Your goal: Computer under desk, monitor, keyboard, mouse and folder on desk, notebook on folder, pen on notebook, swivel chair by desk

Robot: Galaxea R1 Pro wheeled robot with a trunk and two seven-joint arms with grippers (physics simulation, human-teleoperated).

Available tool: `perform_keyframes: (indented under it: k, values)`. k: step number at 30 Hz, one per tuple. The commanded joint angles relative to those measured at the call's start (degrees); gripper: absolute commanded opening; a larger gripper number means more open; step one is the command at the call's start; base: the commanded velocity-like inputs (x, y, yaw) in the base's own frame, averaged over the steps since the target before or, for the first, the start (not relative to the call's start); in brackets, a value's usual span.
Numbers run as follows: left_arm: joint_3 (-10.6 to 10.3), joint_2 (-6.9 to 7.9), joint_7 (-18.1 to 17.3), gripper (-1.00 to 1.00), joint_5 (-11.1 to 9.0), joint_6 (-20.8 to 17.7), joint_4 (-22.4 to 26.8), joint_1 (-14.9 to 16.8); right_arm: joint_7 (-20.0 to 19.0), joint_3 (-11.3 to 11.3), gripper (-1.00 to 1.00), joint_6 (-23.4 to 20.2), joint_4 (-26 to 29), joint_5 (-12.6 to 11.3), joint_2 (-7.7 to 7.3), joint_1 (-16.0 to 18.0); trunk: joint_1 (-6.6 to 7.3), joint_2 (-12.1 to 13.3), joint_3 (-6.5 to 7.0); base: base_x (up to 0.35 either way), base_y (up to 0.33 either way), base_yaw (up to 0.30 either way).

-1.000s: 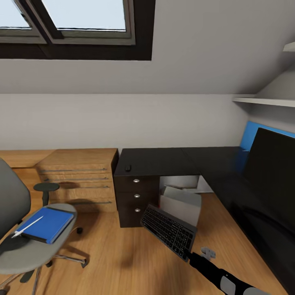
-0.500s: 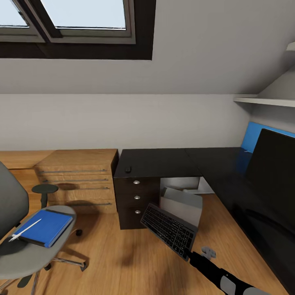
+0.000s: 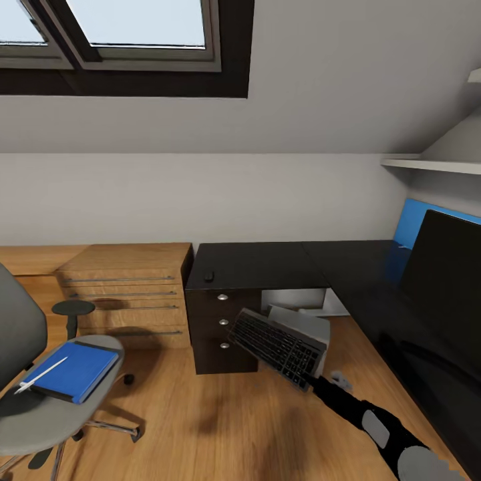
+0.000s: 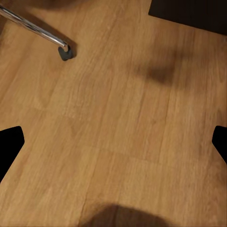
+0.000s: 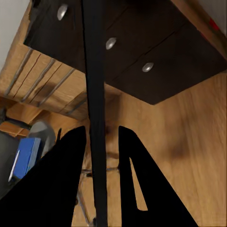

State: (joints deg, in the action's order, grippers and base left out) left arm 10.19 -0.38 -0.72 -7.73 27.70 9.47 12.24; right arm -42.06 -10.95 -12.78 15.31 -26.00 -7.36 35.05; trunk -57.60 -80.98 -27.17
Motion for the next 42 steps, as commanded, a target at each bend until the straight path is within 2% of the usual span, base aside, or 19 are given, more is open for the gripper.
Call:
perform_keyframes:
  k: [1, 3, 4, 9, 15, 19, 20, 23, 25, 29, 31, 35, 42]
  values:
    - [-0.07, -0.05, -0.08, 1.00, -0.41, 0.16, -0.04, 0.01, -0.13, -0.55, -1.00, -3.81, 3.04, -0.18, -0.12, 0.02, 0.00, -0.03, -0.07, 0.000, 0.000, 0.000]
    - [-0.07, -0.08, -0.08, 1.00, -0.39, 0.13, -0.05, 0.03, -0.10, -1.39, -1.00, -6.29, 5.83, -0.15, -0.18, 0.02, 0.00, -0.03, -0.07, 0.000, 0.000, 0.000]
    - [-0.08, -0.11, -0.08, 1.00, -0.38, 0.11, -0.06, 0.03, -0.08, -2.56, -1.00, -8.01, 8.06, -0.14, -0.20, 0.02, 0.00, -0.03, -0.07, 0.000, 0.000, 0.000]
    - [-0.08, -0.20, -0.08, 1.00, -0.36, 0.04, -0.06, 0.04, -0.05, -6.71, -1.00, -10.58, 12.12, -0.17, -0.11, 0.02, 0.00, -0.03, -0.07, 0.000, 0.000, 0.000]
    - [-0.08, -0.23, -0.08, 1.00, -0.35, -0.01, -0.07, 0.02, -0.04, -8.09, -1.00, -12.36, 18.25, -0.32, 0.26, 0.02, 0.00, -0.03, -0.07, 0.000, 0.000, 0.000]
    - [-0.08, -0.24, -0.13, 1.00, -0.35, -0.01, -0.07, -0.01, -0.22, -8.30, -1.00, -16.68, 22.04, -1.07, 0.51, 0.02, 0.00, -0.03, -0.07, 0.000, 0.000, 0.000]
    - [-0.08, -0.24, -0.14, 1.00, -0.35, -0.01, -0.07, 0.01, -0.27, -8.32, -1.00, -17.59, 22.50, -1.65, 0.53, 0.02, 0.00, -0.03, -0.07, 0.000, 0.000, 0.000]
    - [-0.08, -0.24, -0.15, 1.00, -0.35, -0.02, -0.07, 0.02, -0.40, -8.39, -1.00, -20.61, 23.72, -5.69, 0.53, 0.02, 0.00, -0.03, -0.07, 0.000, 0.000, 0.000]
    - [-0.08, -0.27, -0.16, 1.00, -0.33, -0.02, -0.07, 0.03, -0.45, -8.33, -1.00, -22.00, 24.18, -10.53, 0.47, 0.02, 0.00, -0.03, -0.07, 0.000, 0.000, 0.000]
    - [-0.11, -0.31, -0.16, 1.00, -0.29, -0.02, -0.07, 0.01, -0.49, -8.36, -1.00, -22.54, 24.36, -14.23, 0.26, 0.02, 0.00, -0.03, -0.07, 0.000, 0.000, 0.000]
    - [-0.13, -0.36, -0.16, 1.00, -0.28, -0.02, -0.07, 0.00, -0.53, -8.43, -1.00, -22.64, 24.38, -14.96, 0.18, 0.02, 0.00, -0.03, -0.07, 0.000, 0.000, 0.000]
    - [-0.16, -0.87, -0.16, 1.00, -0.27, -0.02, -0.07, 0.02, -0.54, -10.24, -1.00, -22.77, 24.17, -16.06, -0.18, 0.02, 0.00, -0.03, -0.07, 0.000, 0.000, 0.000]
    - [-0.17, -1.10, -0.16, 1.00, -0.26, -0.03, -0.07, 0.01, -0.22, -11.99, -1.00, -23.12, 23.94, -16.35, -0.82, 0.02, 0.00, -0.03, -0.07, 0.000, 0.000, 0.000]
